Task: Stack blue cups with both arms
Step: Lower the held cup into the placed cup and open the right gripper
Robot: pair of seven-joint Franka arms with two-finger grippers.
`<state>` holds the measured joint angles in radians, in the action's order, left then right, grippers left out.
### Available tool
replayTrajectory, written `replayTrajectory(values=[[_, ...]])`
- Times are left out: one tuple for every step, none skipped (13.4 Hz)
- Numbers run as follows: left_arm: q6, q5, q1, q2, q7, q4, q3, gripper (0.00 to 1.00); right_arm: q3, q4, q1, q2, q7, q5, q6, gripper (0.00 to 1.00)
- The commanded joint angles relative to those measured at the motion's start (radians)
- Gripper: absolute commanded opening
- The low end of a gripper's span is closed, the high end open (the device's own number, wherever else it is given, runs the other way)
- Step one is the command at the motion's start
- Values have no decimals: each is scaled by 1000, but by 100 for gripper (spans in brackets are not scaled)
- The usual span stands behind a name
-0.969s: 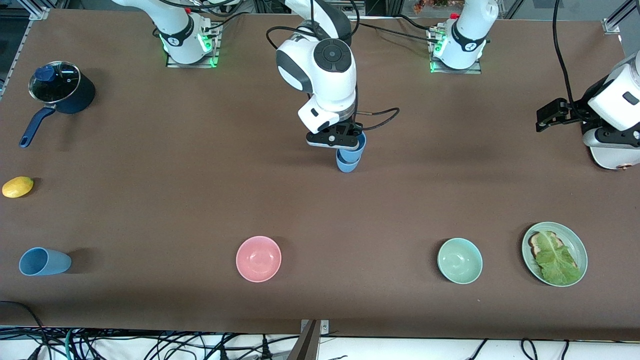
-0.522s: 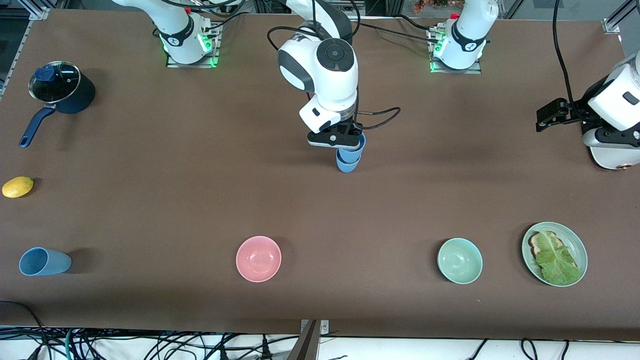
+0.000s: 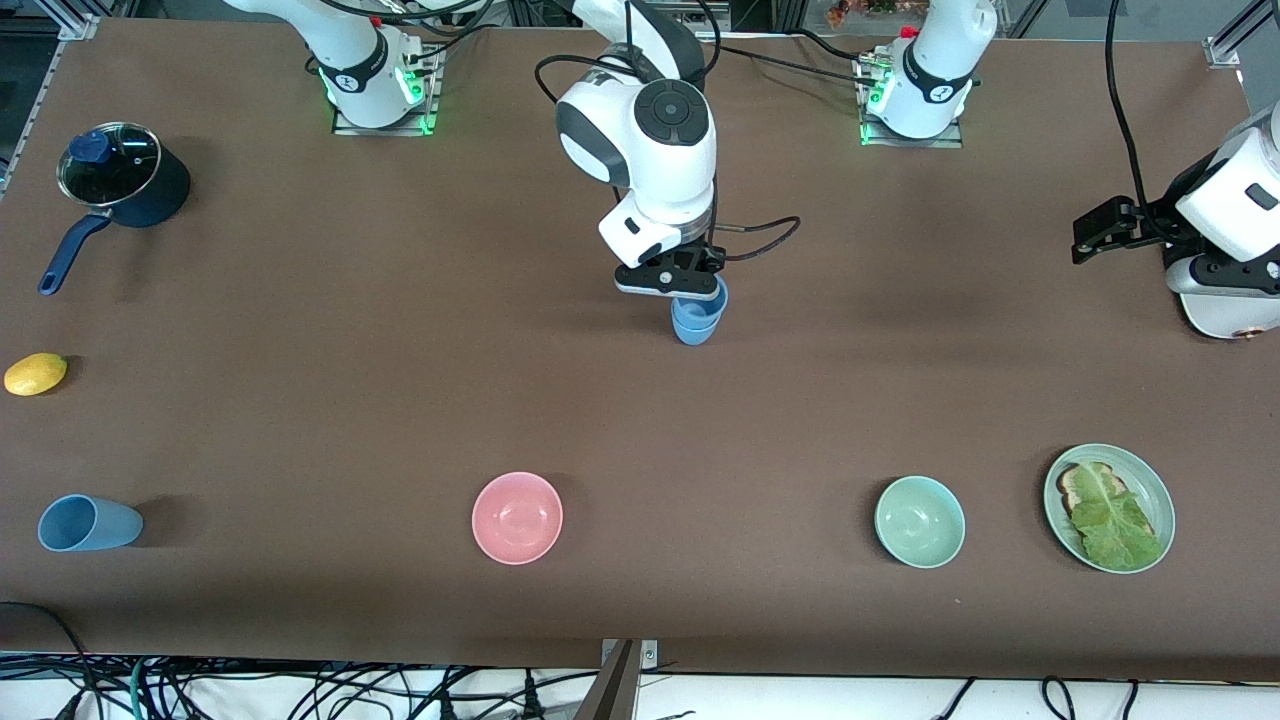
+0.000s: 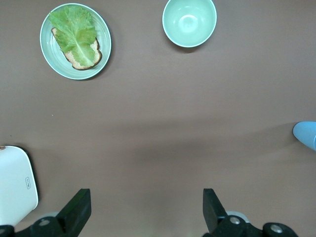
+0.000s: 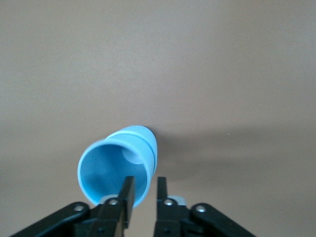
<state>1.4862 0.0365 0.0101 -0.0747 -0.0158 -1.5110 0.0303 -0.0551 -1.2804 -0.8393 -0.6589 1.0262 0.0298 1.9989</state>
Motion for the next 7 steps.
replayTrajectory(values=[[-23, -23, 2, -2, 4, 25, -4, 100, 4, 6, -3, 5, 14, 7, -8, 71], [-23, -23, 2, -2, 4, 23, -4, 100, 4, 6, 6, 21, 8, 7, -15, 78], [-23, -23, 2, -2, 2, 25, -6, 100, 4, 6, 22, 51, 2, 4, -18, 87], [-23, -23, 1, -2, 1, 23, -6, 100, 3, 3, 51, 77, -3, 1, -50, 98], [-24, -23, 1, -2, 2, 25, -6, 100, 1, 3, 81, 111, -20, 1, -86, 100], [-24, -23, 1, 0, 4, 23, -4, 100, 0, -2, 109, 146, -59, -4, -119, 100], [-46, -23, 1, -2, 2, 25, -1, 100, 0, -11, 156, 195, -111, -14, -164, 100]])
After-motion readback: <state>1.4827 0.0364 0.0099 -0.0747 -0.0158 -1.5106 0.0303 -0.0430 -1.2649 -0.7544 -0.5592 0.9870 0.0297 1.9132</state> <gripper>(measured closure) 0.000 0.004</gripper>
